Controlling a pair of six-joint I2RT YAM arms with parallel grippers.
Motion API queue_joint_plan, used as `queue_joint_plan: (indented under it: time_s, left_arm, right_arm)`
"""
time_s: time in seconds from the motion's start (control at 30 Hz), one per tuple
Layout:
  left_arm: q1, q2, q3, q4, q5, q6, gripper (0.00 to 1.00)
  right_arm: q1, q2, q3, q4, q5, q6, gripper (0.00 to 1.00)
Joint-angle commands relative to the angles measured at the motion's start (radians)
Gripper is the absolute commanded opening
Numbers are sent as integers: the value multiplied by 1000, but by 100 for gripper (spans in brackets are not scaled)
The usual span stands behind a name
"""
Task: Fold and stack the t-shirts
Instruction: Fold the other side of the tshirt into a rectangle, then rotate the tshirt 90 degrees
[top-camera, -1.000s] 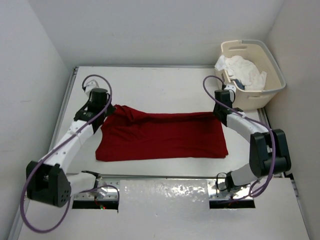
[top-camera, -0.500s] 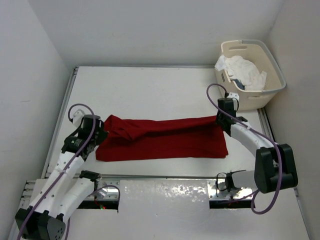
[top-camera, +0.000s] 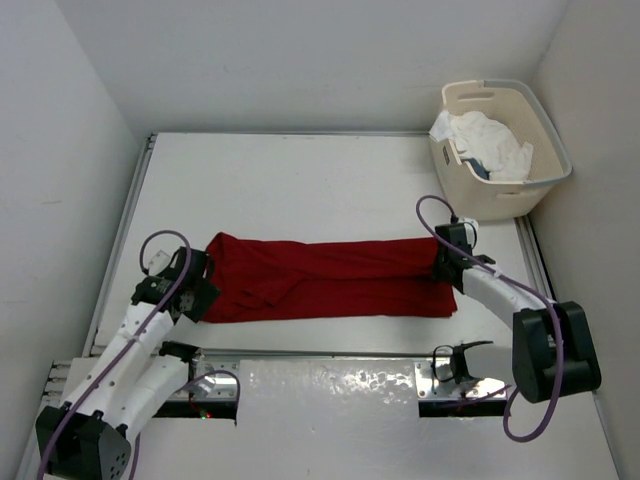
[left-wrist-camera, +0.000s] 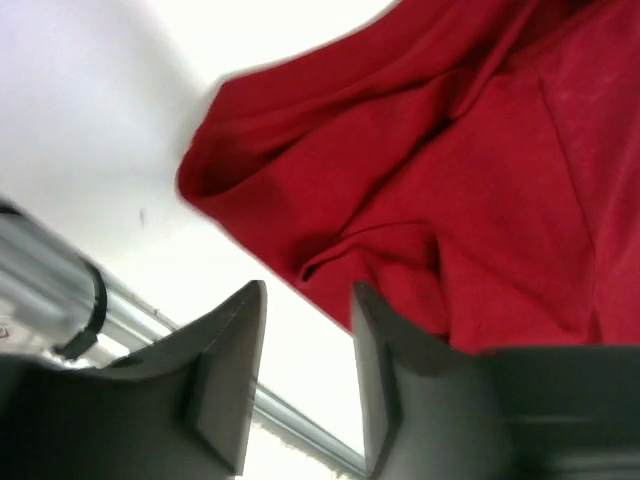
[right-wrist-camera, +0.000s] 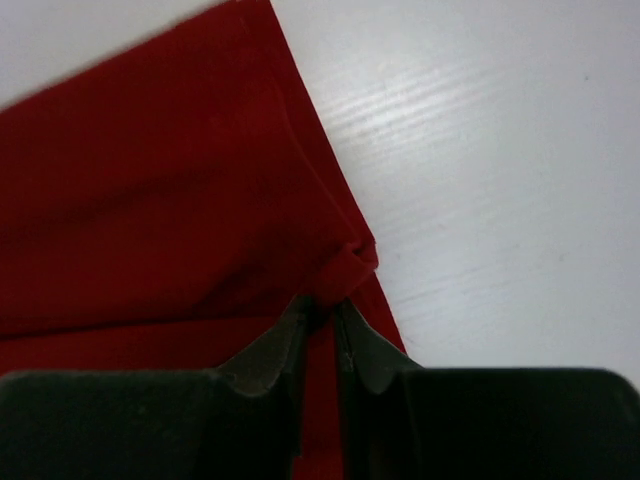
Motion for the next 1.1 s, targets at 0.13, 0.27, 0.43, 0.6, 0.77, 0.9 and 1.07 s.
queue_joint_plan:
  time_s: [0.13,0.27,0.43,0.6,0.77,0.9,1.07]
  left_arm:
    - [-15,57,155,-120,-21,-9,100]
    - [-16,106,192,52,25,69,100]
    - [-144,346,187,397,97,110,100]
    - [-200,644,232,569,159,146,100]
    - [-181,800,307,537,80,166,100]
    - [-131,940,392,584,25,203,100]
    - [-84,1176,592,673,42,255,100]
  right_arm:
    - [-2,-64,25,-93,-25,17,77]
    - [-2,-107,77,-78,-67,-3,99]
    - [-2,-14,99,78,-201,-43,99]
    - [-2,168,135,185,-279,-23,99]
    - [1,265,122,183,-346,13,99]
    - [10,210,11,179,-372,57,99]
    - [118,98,-102,97,-448,76,99]
